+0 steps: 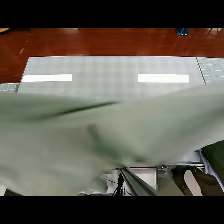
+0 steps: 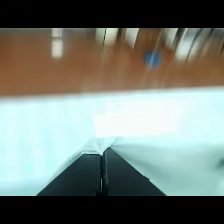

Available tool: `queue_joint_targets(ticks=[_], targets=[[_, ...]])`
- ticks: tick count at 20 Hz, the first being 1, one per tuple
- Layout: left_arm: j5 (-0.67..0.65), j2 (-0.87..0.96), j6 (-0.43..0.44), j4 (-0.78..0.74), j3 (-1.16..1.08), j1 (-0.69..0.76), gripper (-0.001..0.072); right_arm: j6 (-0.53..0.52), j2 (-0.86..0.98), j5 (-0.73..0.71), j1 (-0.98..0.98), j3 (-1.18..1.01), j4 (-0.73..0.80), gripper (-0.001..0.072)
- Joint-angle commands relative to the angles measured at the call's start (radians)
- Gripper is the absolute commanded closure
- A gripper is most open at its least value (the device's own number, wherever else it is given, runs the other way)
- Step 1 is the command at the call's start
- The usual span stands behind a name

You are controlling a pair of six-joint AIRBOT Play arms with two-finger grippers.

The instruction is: Fold the shirts.

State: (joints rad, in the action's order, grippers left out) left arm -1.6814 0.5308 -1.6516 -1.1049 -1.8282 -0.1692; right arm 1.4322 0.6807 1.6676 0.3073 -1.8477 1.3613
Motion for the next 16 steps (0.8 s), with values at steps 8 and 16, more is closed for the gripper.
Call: queue_joint_targets(ticks=[8, 16], targets=[[0.255, 0.421, 0.224, 0.008, 0.559, 0.002, 0.0689, -0.06, 0.547, -0.059, -0.235, 0.301, 0.128, 0.0691], [0.665, 0.775, 0.283, 0.081, 0.55, 0.002, 0.0689, 0.126, 0.783, -0.726, -0.277, 0.301, 0.156, 0.0691]])
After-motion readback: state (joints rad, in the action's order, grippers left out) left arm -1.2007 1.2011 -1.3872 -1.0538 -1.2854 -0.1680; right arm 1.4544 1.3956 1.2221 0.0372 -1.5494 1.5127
